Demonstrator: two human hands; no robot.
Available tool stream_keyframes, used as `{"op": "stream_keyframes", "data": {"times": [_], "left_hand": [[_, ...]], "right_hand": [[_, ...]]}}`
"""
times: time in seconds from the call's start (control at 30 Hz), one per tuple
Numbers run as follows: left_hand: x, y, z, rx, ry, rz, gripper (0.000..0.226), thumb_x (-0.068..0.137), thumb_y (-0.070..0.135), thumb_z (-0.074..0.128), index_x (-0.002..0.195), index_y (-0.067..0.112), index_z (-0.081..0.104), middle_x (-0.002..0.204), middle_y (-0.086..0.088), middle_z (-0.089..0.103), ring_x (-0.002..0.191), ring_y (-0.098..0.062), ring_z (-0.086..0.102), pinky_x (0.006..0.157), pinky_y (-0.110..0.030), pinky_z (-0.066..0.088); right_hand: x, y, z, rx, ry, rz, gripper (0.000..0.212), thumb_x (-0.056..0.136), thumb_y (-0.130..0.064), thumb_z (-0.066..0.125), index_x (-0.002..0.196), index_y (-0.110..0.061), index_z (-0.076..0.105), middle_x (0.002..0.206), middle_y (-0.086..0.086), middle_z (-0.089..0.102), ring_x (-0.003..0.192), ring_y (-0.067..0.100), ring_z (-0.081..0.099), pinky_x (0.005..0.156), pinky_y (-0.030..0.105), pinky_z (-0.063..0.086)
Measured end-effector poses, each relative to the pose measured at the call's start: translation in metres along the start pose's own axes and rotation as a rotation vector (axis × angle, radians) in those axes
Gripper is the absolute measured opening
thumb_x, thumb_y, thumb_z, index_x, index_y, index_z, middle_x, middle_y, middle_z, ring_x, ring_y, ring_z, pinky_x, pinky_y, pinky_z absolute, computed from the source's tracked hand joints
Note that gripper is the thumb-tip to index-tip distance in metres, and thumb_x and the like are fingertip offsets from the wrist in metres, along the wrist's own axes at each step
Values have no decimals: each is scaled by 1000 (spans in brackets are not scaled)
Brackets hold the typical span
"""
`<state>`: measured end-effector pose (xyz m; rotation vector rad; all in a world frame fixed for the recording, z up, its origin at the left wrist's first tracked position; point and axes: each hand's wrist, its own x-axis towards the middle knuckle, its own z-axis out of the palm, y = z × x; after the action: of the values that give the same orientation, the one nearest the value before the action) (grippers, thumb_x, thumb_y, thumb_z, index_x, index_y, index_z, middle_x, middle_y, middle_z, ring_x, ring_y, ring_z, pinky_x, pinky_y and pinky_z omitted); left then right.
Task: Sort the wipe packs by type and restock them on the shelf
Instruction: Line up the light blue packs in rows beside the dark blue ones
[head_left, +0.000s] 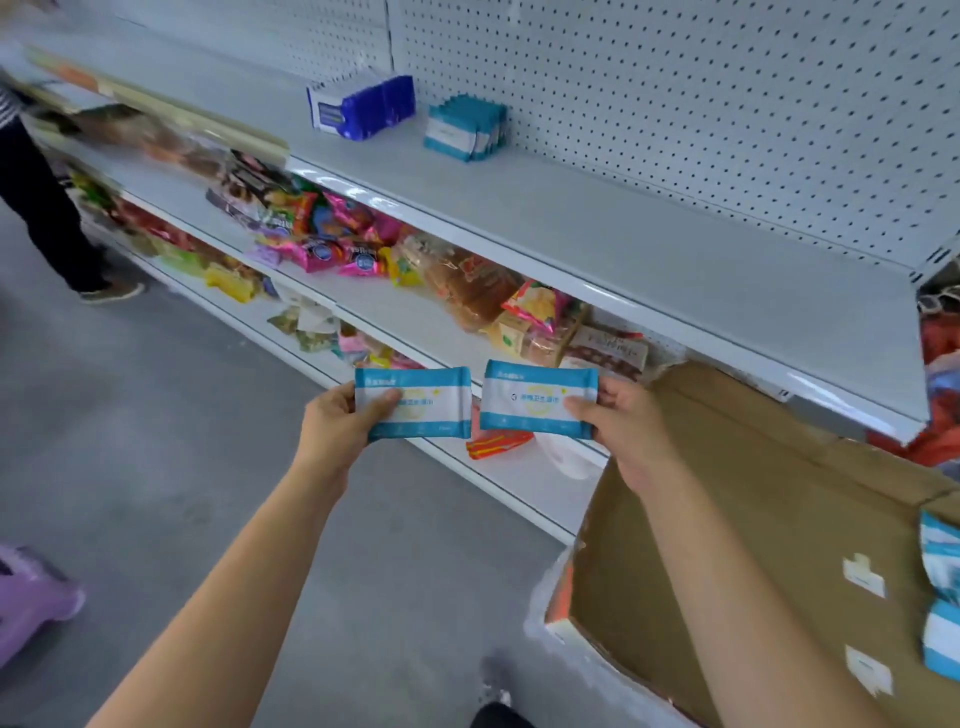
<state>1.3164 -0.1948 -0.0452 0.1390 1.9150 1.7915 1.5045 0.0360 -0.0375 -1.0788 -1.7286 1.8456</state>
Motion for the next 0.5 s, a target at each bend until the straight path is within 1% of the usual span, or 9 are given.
{"op": "stream_keyframes", "data": {"times": [0.07, 0.17, 0.23, 0.3, 0.33, 0.4, 0.47, 0.5], "left_hand": [[27, 6, -8, -6, -9, 3, 14, 86, 18, 77, 97, 14, 70, 93, 0, 78, 87, -18, 76, 78, -33, 63], [77, 16, -14, 15, -41, 18, 14, 86, 17, 77, 98, 14, 70, 93, -2, 78, 89, -21, 76, 81, -35, 62], [116, 27, -12, 18, -80, 29, 14, 86, 16, 76, 98, 12, 70, 94, -2, 79, 89, -22, 76, 81, -34, 62], [157, 40, -9, 28, -105, 40, 15, 86, 15, 75, 99, 10, 70, 93, -2, 79, 90, -22, 76, 80, -33, 62], [177, 48, -6, 40, -109, 34, 17, 86, 16, 75, 100, 8, 69, 94, -3, 79, 91, -23, 75, 81, -33, 62], [215, 62, -2, 69, -137, 22, 21, 86, 16, 75, 103, 6, 69, 97, -6, 78, 92, -24, 75, 82, -34, 62], [251, 79, 2, 85, -153, 31, 22, 87, 17, 75, 105, 6, 69, 99, -7, 78, 92, -24, 75, 82, -35, 62], [268, 88, 4, 104, -161, 52, 22, 88, 18, 75, 106, 7, 70, 99, -7, 78, 92, -25, 75, 83, -36, 62]], "right_hand": [[23, -5, 21, -15, 6, -11, 24, 89, 1, 69, 100, -20, 68, 104, 3, 75, 94, 20, 74, 79, 38, 62], [65, -11, 48, -9, 26, -34, 24, 89, 2, 68, 104, -16, 68, 102, 2, 75, 89, 15, 75, 76, 34, 62], [97, -17, 62, 3, 46, -58, 24, 89, 1, 69, 101, -19, 68, 99, -2, 75, 86, 11, 74, 74, 32, 62], [133, -26, 75, 26, 57, -73, 24, 89, 1, 69, 98, -21, 68, 100, -1, 75, 85, 11, 75, 73, 30, 62], [151, -31, 80, 42, 71, -69, 25, 88, 2, 69, 98, -20, 68, 102, 2, 76, 87, 13, 75, 74, 31, 61], [184, -42, 89, 66, 121, -71, 26, 87, 4, 69, 101, -17, 68, 104, 7, 75, 91, 20, 74, 81, 38, 61], [216, -57, 100, 80, 146, -70, 26, 85, 3, 71, 103, -16, 68, 103, 7, 75, 95, 25, 73, 86, 45, 60], [231, -65, 105, 85, 158, -66, 26, 85, 3, 71, 101, -17, 68, 101, 6, 75, 96, 26, 73, 87, 46, 59]]}}
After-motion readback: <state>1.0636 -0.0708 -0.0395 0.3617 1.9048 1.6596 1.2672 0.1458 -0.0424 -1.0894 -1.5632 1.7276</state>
